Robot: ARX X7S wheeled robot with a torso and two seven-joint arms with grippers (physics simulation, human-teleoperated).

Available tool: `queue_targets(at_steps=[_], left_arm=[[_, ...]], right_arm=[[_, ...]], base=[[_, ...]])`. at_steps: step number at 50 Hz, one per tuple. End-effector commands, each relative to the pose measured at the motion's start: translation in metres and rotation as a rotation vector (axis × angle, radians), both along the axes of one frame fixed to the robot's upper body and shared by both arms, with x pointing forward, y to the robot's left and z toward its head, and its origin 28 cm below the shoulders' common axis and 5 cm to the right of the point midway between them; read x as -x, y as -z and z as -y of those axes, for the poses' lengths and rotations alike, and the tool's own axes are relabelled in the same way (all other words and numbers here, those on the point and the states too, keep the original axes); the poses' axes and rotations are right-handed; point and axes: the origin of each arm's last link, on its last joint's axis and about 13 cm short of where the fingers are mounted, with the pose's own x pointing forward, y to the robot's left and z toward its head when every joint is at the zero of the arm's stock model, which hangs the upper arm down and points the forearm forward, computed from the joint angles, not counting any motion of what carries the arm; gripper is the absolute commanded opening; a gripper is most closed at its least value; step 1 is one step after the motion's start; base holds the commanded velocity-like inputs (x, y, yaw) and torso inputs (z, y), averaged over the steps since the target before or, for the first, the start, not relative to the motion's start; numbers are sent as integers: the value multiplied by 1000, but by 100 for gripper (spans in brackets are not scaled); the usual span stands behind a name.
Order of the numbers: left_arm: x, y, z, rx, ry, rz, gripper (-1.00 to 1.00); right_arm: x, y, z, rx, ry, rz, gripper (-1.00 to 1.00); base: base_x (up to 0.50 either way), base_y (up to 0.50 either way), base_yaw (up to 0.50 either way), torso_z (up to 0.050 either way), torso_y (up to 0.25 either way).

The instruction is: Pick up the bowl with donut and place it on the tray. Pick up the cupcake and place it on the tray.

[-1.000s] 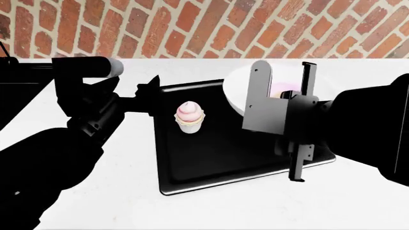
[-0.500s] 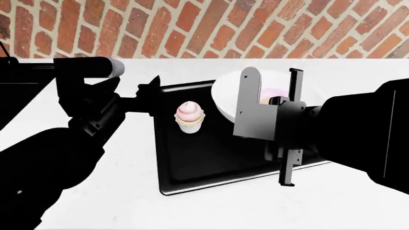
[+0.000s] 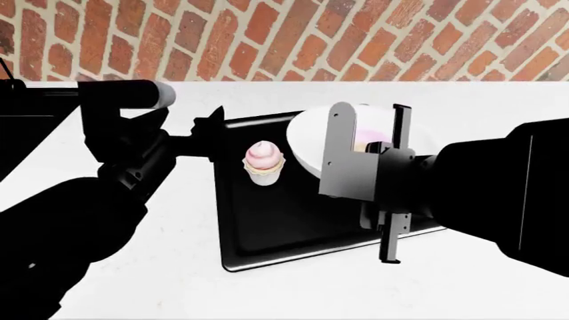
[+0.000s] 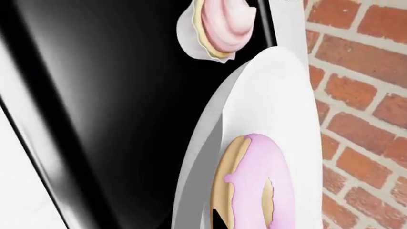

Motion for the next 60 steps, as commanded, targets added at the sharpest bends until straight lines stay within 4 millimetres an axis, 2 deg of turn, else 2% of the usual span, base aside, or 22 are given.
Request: queue_targets(at_steps=[1, 60], left_arm=[[-2, 3, -1, 2, -4, -7, 100], [-4, 4, 1, 1, 1, -8, 100]], right_arm=[[-5, -5, 1, -3, -2, 94, -100], [-4, 1, 3, -9, 22, 65, -100]], base=[[0, 0, 0, 0, 0], [0, 0, 0, 0, 1]])
